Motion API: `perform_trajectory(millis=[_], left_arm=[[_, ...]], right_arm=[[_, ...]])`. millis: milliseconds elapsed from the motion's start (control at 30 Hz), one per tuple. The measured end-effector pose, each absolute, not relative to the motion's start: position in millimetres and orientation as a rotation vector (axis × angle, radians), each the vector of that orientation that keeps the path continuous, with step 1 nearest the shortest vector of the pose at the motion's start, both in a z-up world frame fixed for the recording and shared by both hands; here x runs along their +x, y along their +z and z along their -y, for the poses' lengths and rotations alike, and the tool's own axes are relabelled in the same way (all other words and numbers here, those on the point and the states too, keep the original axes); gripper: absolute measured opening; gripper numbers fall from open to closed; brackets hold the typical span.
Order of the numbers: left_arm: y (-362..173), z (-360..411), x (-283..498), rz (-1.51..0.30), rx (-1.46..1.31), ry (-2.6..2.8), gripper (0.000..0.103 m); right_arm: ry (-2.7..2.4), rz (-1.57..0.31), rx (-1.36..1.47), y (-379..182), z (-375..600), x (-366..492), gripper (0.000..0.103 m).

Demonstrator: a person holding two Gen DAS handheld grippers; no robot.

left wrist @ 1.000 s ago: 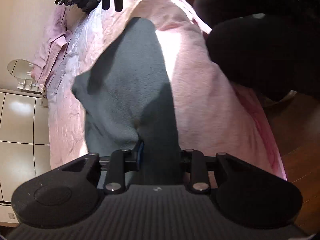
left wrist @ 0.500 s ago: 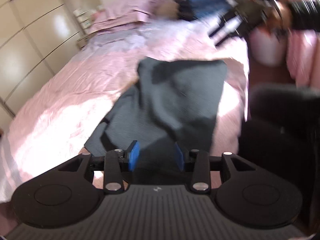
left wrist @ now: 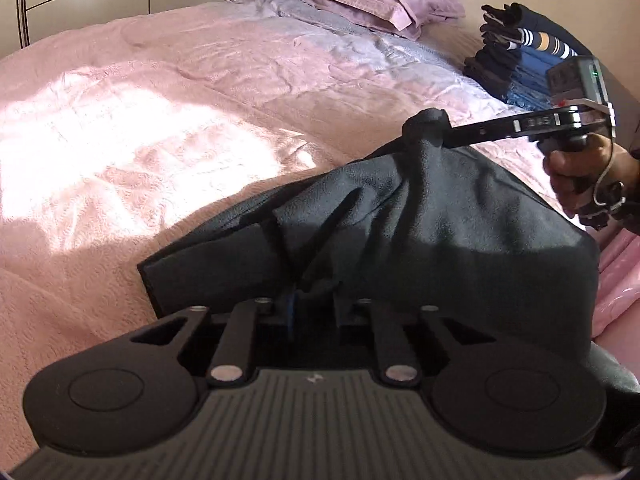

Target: Fold clothes

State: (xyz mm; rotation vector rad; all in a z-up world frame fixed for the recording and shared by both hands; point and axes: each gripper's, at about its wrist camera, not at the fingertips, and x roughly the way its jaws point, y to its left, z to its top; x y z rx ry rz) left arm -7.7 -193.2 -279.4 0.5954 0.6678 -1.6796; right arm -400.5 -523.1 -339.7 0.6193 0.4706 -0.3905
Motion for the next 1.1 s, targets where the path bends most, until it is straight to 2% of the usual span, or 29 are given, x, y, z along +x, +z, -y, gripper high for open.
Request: perform_trajectory(millis=[33, 100, 200, 367, 467, 533, 600, 733, 867, 1033, 1100], left_arm=[[-272, 185, -9, -0.62, 0.575, -1.676, 0.009], [-252, 165, -10, -0.516, 0.506, -1.659, 0.009], [-252, 160, -5, -0.524, 0.491, -1.627, 0.009], [-291, 188, 7, -0.639, 0.566, -1.583, 0.018], [-288, 187, 18, -0.672, 0.528, -1.579, 0.02], [-282, 183, 21, -0.672, 0.526, -1.575, 0.024], [-273, 176, 22, -0.648, 0.52, -1.561, 0.025], [-250, 155, 16, -0.56, 0.504, -1.526, 0.023], [-236, 138, -12, -0.514, 0.522, -1.587, 0.023], [-266, 145, -65, -0.516, 0.753, -1.662, 0.025], [-286, 144, -77, -0.445, 0.844, -1.637, 0.026]], right_arm=[[-0.374, -0.479, 0.647, -342, 528, -396, 0.006], [-0.327, -0.429, 0.603, -327, 526, -395, 0.006], [-0.301, -0.371, 0.57, -316, 527, -395, 0.006], [-0.364, -0.516, 0.605, -356, 541, -381, 0.006], [-0.405, -0.498, 0.57, -348, 533, -394, 0.014], [-0.473, -0.522, 0.456, -331, 517, -402, 0.041], [-0.502, -0.514, 0.366, -315, 495, -414, 0.047], [-0.433, -0.439, 0.256, -290, 429, -442, 0.047], [-0.32, -0.394, 0.183, -298, 351, -459, 0.047], [-0.347, -0.505, 0.238, -350, 316, -458, 0.047], [-0.368, -0.502, 0.279, -355, 315, -462, 0.047]])
